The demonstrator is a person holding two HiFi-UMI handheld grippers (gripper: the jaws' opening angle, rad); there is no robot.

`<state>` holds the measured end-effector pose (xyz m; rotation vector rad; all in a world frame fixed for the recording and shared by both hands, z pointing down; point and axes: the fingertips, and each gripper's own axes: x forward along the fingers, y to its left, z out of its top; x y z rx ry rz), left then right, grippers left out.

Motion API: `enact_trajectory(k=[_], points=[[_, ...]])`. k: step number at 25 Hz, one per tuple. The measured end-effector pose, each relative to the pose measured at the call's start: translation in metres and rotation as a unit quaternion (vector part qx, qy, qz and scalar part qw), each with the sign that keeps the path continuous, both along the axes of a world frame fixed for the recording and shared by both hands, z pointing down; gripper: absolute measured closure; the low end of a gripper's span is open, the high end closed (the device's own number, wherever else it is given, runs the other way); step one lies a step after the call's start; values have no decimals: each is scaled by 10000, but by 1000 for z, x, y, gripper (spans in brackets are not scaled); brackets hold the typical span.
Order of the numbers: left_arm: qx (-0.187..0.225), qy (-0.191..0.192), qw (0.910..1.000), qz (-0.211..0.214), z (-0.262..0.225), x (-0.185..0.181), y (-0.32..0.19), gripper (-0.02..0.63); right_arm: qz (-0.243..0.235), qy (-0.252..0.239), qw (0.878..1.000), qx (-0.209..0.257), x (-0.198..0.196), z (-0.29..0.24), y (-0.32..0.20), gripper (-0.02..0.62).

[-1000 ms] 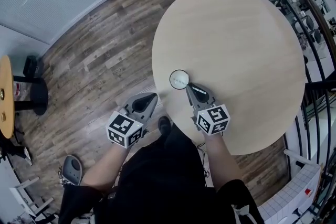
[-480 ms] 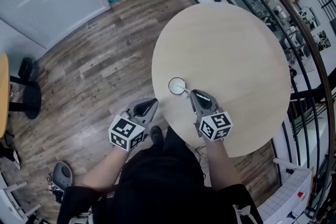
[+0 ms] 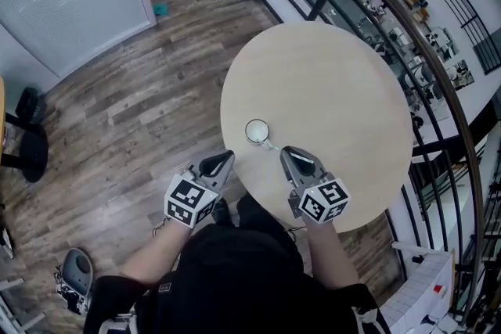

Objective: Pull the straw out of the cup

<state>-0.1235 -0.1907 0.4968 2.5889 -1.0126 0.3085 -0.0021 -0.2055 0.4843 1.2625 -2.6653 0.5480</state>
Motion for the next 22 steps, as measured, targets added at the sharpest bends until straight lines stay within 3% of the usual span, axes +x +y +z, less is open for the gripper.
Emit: enact_trajectory(k=[9,13,22], points=[[236,-8,9995,199,-27,27,6,600,-174,-192,9993,287,9,-39,18,557],[341,43,9989,323,-43,52,2,600,-313,-82,9974,649,23,-66,22,557],[911,144,9952,323,-102,128,0,600,-386,-384,9922,1120,109,-127,45,557]])
